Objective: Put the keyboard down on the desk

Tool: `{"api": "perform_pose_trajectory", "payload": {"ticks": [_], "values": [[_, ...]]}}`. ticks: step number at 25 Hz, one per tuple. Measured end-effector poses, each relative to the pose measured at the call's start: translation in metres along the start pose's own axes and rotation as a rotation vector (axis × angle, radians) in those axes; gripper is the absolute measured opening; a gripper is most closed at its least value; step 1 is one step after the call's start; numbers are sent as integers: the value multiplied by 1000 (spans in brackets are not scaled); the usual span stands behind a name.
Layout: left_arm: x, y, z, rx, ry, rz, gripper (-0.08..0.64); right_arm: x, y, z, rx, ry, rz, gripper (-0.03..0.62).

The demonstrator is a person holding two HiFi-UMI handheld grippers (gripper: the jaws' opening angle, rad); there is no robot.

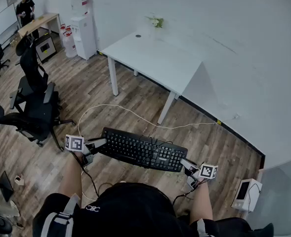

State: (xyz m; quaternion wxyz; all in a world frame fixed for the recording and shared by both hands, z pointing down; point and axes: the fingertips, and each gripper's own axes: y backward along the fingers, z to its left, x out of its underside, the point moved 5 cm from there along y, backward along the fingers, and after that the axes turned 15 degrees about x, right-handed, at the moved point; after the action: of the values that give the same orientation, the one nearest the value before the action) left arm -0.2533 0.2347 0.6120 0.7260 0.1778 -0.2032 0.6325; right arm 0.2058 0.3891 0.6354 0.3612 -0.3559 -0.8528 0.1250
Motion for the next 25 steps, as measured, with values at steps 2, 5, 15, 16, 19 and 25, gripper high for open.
{"api": "perform_pose_trajectory", "payload": {"ticks": [2, 5, 15, 16, 19, 25], "values": [[3, -1, 1, -34, 26, -6, 129, 0, 0, -5, 7, -2, 2, 103], [4, -1, 1, -33, 26, -8, 129, 0, 1, -9, 21, -2, 5, 103], [-1, 7, 2, -14, 6, -22, 129, -2, -10, 0, -4, -7, 21, 104], [-1, 10, 3, -28, 8, -25, 127, -2, -12, 1, -8, -8, 24, 106], [-1, 13, 3, -15, 10, -38, 127, -1, -17, 2, -9, -14, 37, 106], [-3, 35, 9, -44, 17, -57, 124, 2, -33, 8, 7, -2, 57, 106]]}}
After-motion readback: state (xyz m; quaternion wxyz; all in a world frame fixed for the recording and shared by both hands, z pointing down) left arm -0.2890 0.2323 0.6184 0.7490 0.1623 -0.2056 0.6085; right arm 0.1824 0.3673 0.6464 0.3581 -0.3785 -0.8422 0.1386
